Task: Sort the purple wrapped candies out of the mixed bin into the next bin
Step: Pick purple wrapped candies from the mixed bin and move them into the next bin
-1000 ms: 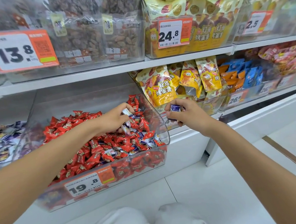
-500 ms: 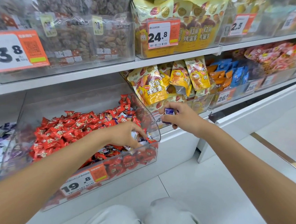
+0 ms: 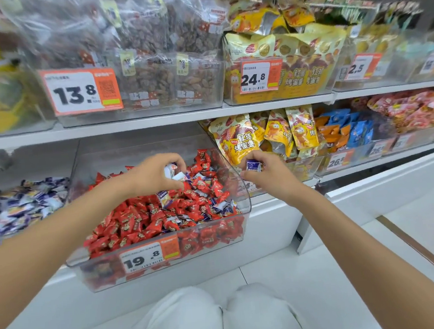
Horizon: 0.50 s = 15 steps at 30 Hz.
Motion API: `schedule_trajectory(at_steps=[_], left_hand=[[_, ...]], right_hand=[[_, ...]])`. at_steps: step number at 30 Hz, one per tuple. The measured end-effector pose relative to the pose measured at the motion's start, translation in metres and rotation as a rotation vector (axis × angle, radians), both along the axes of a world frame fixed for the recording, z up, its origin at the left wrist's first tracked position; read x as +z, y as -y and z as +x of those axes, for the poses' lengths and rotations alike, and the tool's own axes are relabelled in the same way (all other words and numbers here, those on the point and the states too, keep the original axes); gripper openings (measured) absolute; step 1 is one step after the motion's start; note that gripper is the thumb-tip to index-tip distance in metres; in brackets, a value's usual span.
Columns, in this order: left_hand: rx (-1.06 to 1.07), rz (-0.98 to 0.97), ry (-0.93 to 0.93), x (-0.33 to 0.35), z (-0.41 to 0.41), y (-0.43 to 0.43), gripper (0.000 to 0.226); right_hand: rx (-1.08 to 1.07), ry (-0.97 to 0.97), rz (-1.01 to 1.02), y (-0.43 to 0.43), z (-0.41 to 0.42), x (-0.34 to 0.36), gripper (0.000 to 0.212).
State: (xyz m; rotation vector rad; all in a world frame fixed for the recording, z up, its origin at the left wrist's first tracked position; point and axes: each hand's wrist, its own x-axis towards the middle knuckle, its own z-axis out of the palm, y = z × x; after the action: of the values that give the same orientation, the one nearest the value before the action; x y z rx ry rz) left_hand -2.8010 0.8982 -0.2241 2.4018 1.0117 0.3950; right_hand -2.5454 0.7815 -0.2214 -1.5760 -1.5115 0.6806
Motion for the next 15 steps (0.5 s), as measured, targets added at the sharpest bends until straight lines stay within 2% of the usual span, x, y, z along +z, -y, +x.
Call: schedule_trajectory(at_steps=[2, 5, 6, 11, 15], left_hand=[[0.068, 0.105, -0.034, 0.012, -0.033, 0.002, 0.023], [0.150, 0.166, -0.078, 0.025, -0.085, 0.006, 0.024], [0.171, 0.167, -0.076, 0.027, -0.102, 0.008, 0.024], [0.294, 0.146, -0.020, 0.032, -0.194, 0.018, 0.027], [0.461, 0.112, -0.079, 0.023, -0.280, 0.016, 0.027]], right_hand=[[0.051, 0.098, -0.002, -0.005, -0.021, 0.006, 0.017], [0.181, 0.441, -0.075, -0.016, -0.064, 0.008, 0.023], [0.223, 0.498, -0.099, -0.019, -0.082, 0.008, 0.023], [0.404, 0.387, -0.093, -0.039, -0.185, 0.014, 0.016], [0.503, 0.315, -0.011, -0.065, -0.273, 0.017, 0.018]])
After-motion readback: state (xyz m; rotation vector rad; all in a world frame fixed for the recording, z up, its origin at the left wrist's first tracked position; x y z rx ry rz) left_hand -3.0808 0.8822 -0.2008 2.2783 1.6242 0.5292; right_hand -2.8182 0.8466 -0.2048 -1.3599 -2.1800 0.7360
